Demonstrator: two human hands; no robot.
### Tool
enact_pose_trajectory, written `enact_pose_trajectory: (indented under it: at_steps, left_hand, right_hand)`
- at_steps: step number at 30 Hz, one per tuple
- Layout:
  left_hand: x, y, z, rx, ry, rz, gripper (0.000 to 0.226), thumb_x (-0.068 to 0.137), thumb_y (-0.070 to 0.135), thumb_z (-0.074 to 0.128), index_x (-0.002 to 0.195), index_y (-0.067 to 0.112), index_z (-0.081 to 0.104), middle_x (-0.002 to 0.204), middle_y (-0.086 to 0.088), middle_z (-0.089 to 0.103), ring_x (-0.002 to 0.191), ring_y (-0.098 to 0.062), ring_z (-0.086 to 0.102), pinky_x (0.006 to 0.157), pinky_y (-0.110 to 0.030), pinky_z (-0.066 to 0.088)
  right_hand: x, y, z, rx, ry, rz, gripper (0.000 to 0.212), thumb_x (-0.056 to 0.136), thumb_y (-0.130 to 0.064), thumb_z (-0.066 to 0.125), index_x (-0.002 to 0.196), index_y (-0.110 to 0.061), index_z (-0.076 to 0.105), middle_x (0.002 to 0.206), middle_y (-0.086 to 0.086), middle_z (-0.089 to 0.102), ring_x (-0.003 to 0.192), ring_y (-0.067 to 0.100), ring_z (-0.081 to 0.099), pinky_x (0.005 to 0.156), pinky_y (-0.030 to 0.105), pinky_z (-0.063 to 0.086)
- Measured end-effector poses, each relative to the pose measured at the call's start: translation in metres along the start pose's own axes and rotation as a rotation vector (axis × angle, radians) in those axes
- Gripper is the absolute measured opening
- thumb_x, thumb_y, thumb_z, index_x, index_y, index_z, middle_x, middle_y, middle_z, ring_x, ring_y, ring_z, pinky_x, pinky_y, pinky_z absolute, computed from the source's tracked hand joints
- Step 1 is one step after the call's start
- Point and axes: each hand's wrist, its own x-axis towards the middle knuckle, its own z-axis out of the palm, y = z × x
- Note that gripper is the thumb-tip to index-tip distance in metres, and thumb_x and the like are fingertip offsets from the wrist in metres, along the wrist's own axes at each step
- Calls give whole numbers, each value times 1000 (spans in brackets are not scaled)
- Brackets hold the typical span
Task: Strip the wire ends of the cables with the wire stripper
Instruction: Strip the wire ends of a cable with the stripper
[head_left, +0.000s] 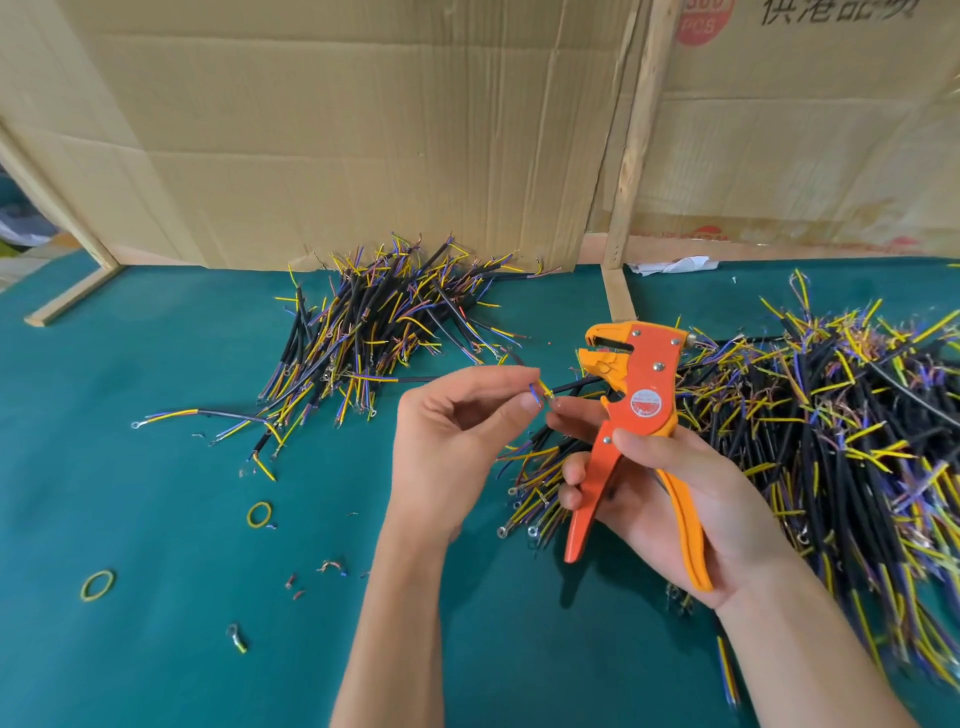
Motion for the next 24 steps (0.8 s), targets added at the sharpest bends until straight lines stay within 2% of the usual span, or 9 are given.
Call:
enact_pose_trajectory:
  at_steps: [3, 5, 8, 10, 14, 17, 18, 21, 24]
  left_hand:
    - [1, 1, 1, 103, 90, 64, 22, 80, -1, 79, 84, 21, 80, 79, 0, 77, 74, -9, 70, 72, -23, 53]
    - [1, 1, 1, 259, 126, 136, 18, 80, 4, 80, 85, 22, 80, 84, 3, 75, 83, -11, 68, 72, -30, 50]
    - [3, -2, 0, 381, 129, 202, 13, 84, 9, 78, 90, 20, 77, 104, 8, 71, 112, -16, 63, 91, -33, 49]
    - [2, -5, 2, 408, 101, 174, 9, 90, 11, 72, 92, 20, 74, 107, 10, 72, 117, -14, 62, 101, -33, 46]
    - [0, -10, 6, 522, 69, 90, 9, 96, 28, 65, 92, 25, 73, 91, 15, 72, 92, -4, 65, 78, -14, 47]
    - [0, -13, 6, 584, 50, 87, 21, 98, 40, 57, 96, 24, 70, 99, 24, 69, 109, 15, 56, 90, -10, 43]
    - [0, -13, 8, 592, 41, 102, 23, 99, 40, 53, 97, 22, 68, 99, 24, 69, 108, 16, 55, 89, -10, 43]
    - [-1, -11, 15, 623, 52, 159, 25, 101, 38, 48, 89, 19, 58, 89, 12, 66, 89, -8, 61, 77, -25, 48]
    - [1, -9, 14, 669, 137, 239, 24, 101, 37, 49, 82, 23, 52, 82, 11, 58, 82, -14, 53, 72, -26, 41]
  right_hand:
    - [1, 3, 3, -6, 18, 13, 54, 75, -16, 77, 123, 5, 67, 123, 26, 65, 76, 30, 65, 72, 42, 55]
    - [1, 4, 6, -12, 14, 26, 54, 74, -16, 76, 123, 6, 67, 123, 27, 64, 75, 30, 65, 71, 42, 55]
    - [0, 5, 8, -3, -17, 40, 67, 69, -18, 87, 126, 8, 64, 125, 28, 63, 76, 31, 64, 71, 43, 55]
    - [0, 5, 8, 23, -60, 43, 73, 70, -23, 89, 129, 9, 61, 126, 29, 61, 76, 32, 63, 72, 43, 53]
    - [-1, 6, 9, 77, -120, 41, 73, 75, -24, 86, 132, 11, 57, 127, 29, 59, 77, 31, 62, 74, 43, 52]
    - [-1, 6, 8, 107, -150, 29, 73, 77, -24, 84, 134, 12, 55, 127, 28, 59, 78, 30, 61, 75, 42, 51]
    - [-1, 5, 8, 117, -161, 25, 72, 78, -24, 83, 135, 12, 55, 127, 28, 59, 78, 29, 62, 76, 42, 52]
    - [-1, 4, 9, 162, -190, 14, 70, 82, -23, 80, 136, 11, 54, 127, 27, 59, 80, 28, 61, 77, 41, 52]
    - [-1, 1, 5, 180, -175, -5, 71, 81, -24, 81, 137, 10, 54, 127, 26, 60, 81, 27, 61, 77, 40, 53]
